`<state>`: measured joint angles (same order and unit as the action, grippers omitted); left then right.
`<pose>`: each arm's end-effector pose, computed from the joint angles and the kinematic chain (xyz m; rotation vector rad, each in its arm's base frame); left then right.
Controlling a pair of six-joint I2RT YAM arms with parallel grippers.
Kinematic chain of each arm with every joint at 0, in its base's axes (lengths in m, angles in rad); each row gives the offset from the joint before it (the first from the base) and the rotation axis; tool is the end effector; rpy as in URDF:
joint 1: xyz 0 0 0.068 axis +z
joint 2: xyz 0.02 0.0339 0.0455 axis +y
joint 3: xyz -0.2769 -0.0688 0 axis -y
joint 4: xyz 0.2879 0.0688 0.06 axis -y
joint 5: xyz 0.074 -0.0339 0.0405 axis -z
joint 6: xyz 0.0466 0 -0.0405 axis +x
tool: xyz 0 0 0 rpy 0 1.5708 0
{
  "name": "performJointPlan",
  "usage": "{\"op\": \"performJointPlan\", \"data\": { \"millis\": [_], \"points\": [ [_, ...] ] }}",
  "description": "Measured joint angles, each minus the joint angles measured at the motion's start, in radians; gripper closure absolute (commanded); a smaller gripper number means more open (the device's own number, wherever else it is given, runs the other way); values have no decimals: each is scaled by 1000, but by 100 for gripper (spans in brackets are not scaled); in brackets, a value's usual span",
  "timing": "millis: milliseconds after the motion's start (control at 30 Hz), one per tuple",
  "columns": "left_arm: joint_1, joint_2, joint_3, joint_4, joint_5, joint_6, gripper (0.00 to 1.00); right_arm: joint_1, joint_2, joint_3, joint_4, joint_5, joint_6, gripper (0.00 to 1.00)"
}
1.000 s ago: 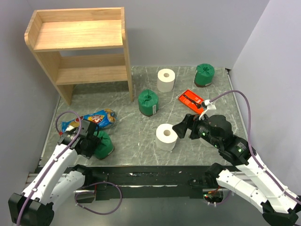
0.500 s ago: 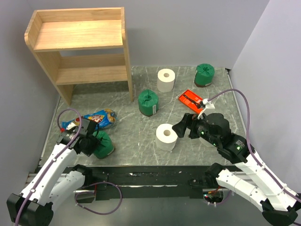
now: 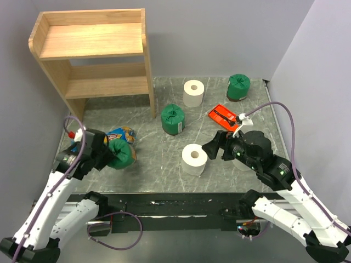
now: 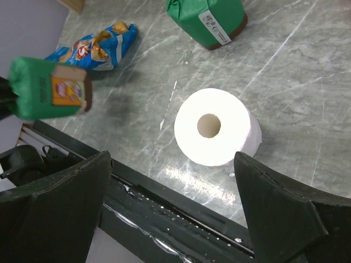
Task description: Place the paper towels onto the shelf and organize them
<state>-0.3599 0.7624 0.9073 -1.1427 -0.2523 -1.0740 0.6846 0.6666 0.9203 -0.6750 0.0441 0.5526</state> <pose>0.1544 -0.0457 0.3056 -0.9759 2.3447 -0.2487 0.1377 0.1097 0.3658 -0.1071 2.0690 0.7408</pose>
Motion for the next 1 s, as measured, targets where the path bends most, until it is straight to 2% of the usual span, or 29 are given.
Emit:
{"op": "performJointPlan", "data": {
  "millis": [200,400,500,600,700,1000],
  "points": [
    [0,57,232,7,-53,75,84,0,-20,0,0,-12,-12,1],
    [0,243,483,61,-159,124,79,0,-48,10,0,-34,-25,1],
    [0,342,561,121,-184,139,78,0,-71,18,2,-48,-28,1],
    [5,410,602,190,-193,149,75,0,-87,25,2,-60,-30,1],
    [22,460,612,275,-191,148,77,0,-96,29,2,-67,-30,1],
    [109,512,588,441,-174,133,75,0,-104,30,2,-89,-29,1]
  ]
}}
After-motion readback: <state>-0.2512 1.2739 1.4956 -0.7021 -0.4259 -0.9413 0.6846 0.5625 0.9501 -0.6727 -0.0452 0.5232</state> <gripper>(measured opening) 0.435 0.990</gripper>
